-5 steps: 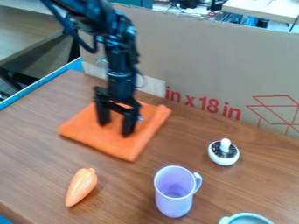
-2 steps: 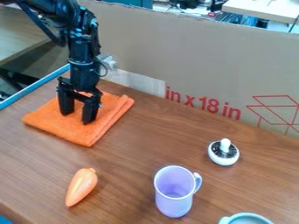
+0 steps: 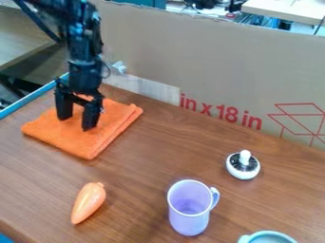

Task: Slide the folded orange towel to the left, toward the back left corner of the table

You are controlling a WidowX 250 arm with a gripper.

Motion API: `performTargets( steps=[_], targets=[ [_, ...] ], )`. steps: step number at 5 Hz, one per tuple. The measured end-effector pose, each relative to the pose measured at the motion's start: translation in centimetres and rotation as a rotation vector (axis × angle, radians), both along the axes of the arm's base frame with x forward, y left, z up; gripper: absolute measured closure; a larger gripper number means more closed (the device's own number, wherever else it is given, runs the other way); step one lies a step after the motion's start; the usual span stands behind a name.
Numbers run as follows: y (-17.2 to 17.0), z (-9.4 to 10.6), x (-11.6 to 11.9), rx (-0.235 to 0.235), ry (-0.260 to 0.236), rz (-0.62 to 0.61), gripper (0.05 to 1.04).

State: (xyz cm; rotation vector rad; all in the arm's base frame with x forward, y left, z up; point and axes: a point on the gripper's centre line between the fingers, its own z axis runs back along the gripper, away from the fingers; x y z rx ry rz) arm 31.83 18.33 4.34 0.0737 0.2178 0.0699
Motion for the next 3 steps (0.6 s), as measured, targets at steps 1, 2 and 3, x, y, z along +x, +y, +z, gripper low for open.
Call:
performTargets(
  steps=[1, 2, 3],
  targets=[
    [-0.5, 3.3, -0.4, 0.011, -0.081, -0.001, 0.083],
    [-1.3, 6.1, -0.9, 0.013, -0.156, -0.002, 0.083],
    [-2.0, 7.5, -2.2, 0.009, -0.169, -0.026, 0.083]
  ],
)
